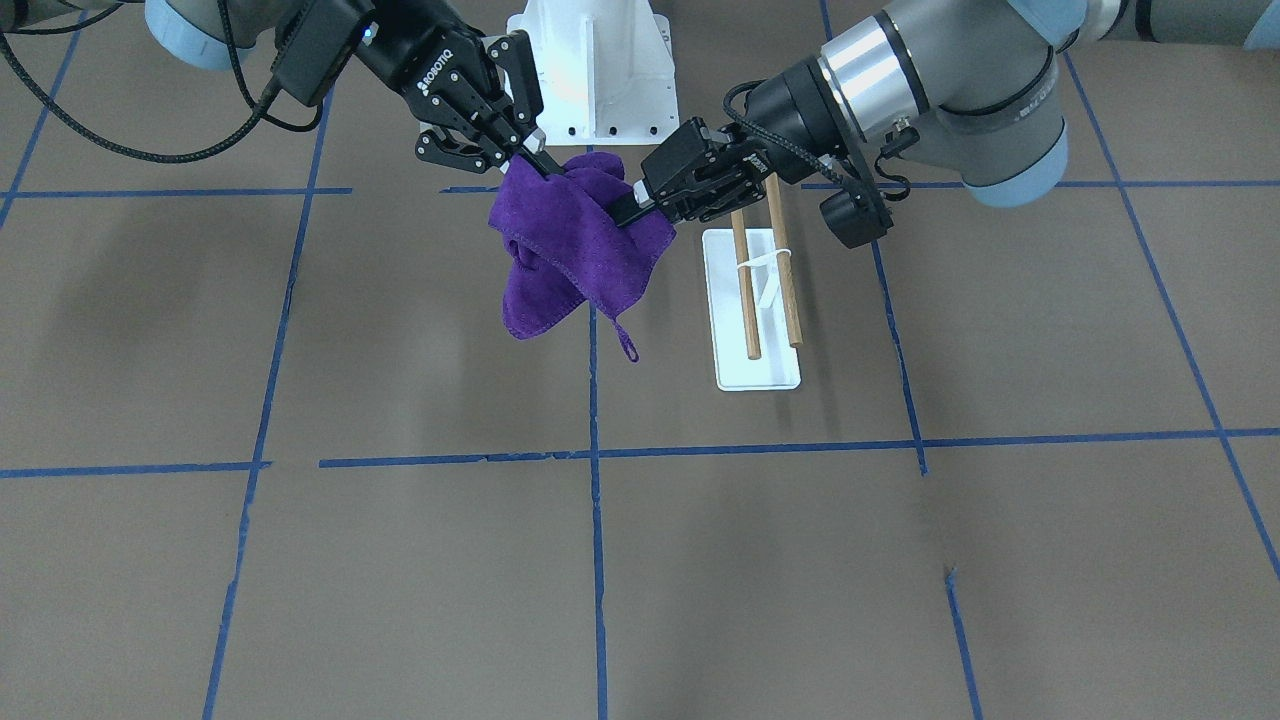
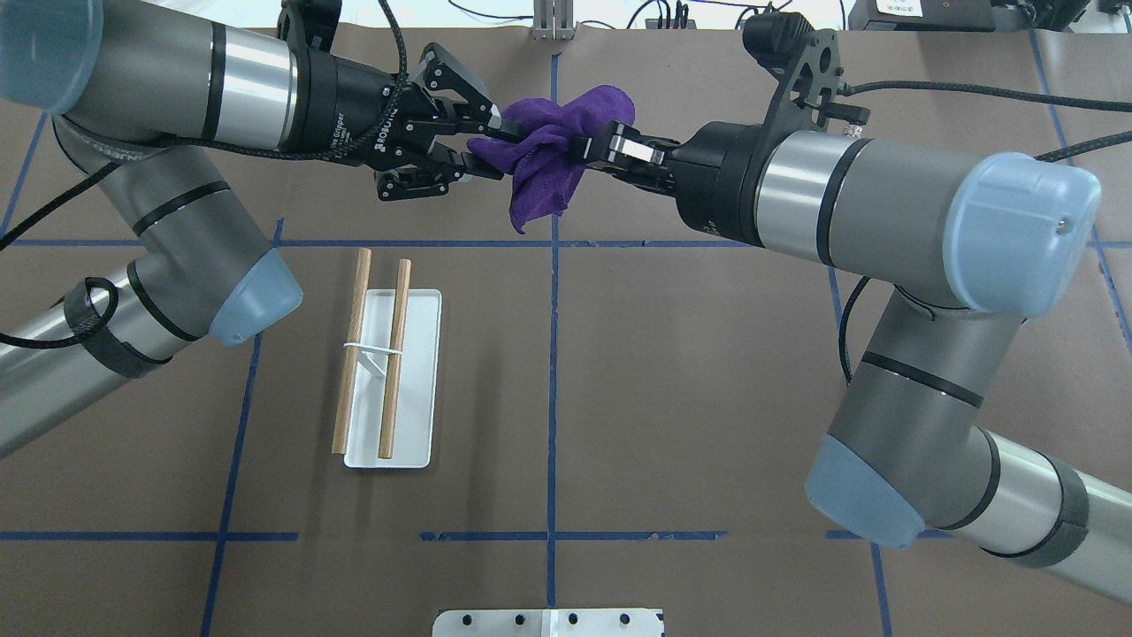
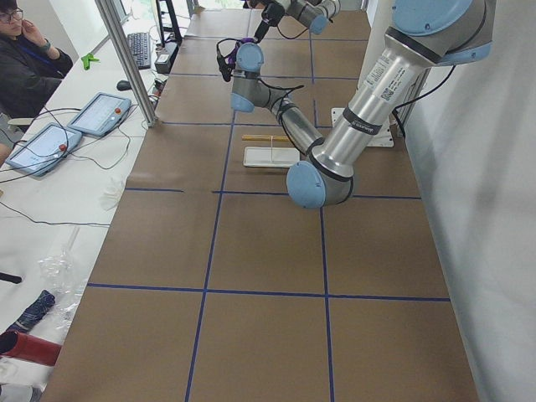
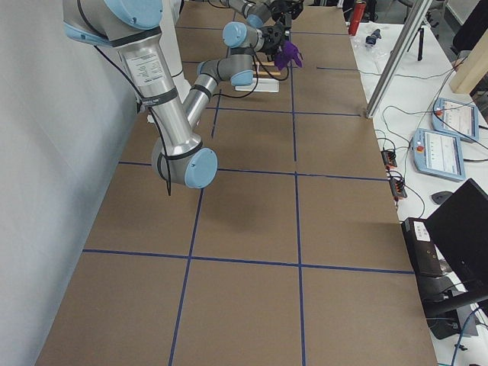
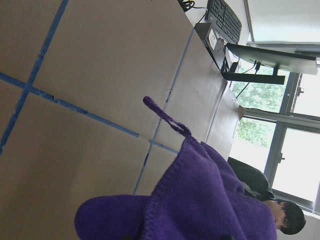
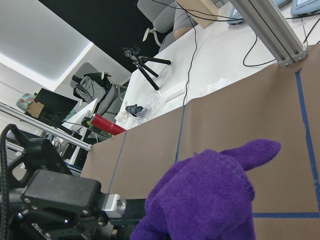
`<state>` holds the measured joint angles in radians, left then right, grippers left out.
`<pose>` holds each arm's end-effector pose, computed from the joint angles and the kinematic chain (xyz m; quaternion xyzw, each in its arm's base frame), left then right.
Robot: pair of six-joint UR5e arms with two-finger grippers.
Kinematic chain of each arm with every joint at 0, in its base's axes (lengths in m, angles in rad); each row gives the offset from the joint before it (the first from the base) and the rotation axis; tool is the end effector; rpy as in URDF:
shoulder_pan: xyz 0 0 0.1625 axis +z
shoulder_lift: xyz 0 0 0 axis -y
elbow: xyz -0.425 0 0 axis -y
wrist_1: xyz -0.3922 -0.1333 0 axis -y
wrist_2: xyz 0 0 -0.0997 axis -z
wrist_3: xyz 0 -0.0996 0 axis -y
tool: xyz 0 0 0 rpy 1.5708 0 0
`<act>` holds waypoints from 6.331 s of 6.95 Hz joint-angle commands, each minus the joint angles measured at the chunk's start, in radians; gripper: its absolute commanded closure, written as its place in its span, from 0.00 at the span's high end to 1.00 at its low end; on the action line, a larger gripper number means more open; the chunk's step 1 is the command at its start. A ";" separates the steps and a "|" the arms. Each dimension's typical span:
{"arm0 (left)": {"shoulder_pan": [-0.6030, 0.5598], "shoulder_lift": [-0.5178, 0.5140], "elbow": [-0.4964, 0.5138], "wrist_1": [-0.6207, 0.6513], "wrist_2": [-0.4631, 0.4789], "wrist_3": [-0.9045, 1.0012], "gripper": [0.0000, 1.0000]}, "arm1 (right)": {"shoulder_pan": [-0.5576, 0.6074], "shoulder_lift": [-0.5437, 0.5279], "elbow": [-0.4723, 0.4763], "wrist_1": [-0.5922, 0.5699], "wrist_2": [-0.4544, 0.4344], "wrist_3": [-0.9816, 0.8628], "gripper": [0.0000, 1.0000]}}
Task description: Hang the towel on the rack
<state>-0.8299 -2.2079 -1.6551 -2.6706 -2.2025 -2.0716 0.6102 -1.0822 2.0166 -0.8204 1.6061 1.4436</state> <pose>0.3503 -0.4933 0.1286 -0.0649 0.7719 -0.1668 0.6101 -0.3519 -0.4044 0.1120 0.2579 -0.7002 0.1464 0.6494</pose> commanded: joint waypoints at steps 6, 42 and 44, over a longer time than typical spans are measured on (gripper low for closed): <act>-0.001 0.002 -0.005 -0.002 0.000 0.008 0.00 | 0.000 -0.007 0.011 0.001 0.002 0.012 0.99; 0.015 0.729 -0.565 0.791 0.568 1.269 1.00 | 0.791 -0.544 -0.140 -0.873 0.527 -1.499 1.00; -0.218 0.715 -0.394 0.802 0.378 1.577 1.00 | 0.891 -0.516 -0.302 -0.861 0.655 -1.654 1.00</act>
<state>-0.9111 -1.4851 -2.1451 -1.8778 -1.7140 -0.6844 1.4423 -1.6158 1.8034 -1.6848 2.1993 -0.1191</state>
